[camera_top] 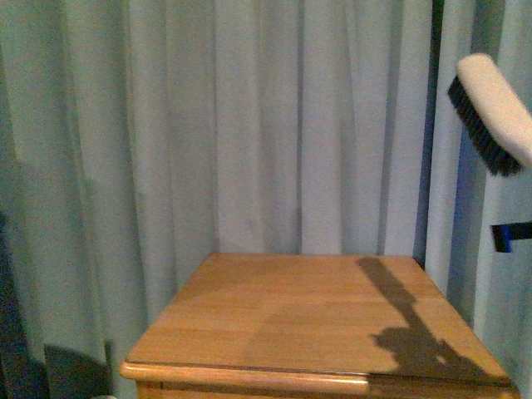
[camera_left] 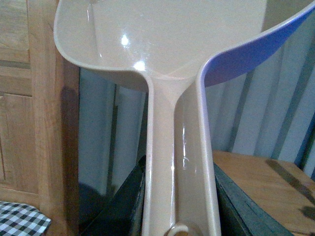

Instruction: Clean up trash

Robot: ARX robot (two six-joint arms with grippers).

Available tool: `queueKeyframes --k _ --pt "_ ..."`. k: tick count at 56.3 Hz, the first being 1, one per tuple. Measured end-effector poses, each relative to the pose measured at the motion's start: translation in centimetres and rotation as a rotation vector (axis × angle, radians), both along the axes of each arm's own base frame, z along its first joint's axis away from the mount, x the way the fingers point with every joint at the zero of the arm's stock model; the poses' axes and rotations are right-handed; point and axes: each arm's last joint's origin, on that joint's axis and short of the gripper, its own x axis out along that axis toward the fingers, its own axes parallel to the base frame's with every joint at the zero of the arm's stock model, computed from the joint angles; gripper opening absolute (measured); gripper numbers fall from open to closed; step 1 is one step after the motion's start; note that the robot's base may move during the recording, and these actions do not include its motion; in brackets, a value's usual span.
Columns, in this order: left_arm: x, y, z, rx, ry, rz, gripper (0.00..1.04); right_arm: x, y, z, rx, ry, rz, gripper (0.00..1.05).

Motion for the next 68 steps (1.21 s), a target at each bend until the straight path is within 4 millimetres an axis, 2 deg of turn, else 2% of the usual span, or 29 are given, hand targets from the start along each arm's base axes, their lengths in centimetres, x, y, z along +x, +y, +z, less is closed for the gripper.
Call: queueKeyframes --k 12,21,28,37,47,68 --pt "0.0 0.0 0.0 0.000 0.000 0.000 0.28 -7.5 -1.6 -1.3 -0.075 -0.120 -0.009 0.19" --pt "0.0 0.0 0.0 0.000 0.000 0.000 0.28 -11.0 -2.3 -1.4 -0.069 -0.175 -0.038 0.19" --pt "0.0 0.0 0.0 0.000 0.000 0.000 0.28 -12.8 -2.7 -1.1 -0.055 -0.229 -0.066 0.19" --pt "0.0 0.0 0.0 0.000 0.000 0.000 0.28 -14.0 -3.5 -1.1 -0.034 -0.266 -0.104 0.19" --pt "0.0 0.0 0.0 -0.001 0.000 0.001 0.28 -13.9 -3.8 -1.8 -0.032 -0.225 -0.133 0.19" --pt "0.0 0.0 0.0 -0.001 0.000 0.001 0.28 -13.9 -3.9 -1.8 -0.016 -0.231 -0.145 0.19"
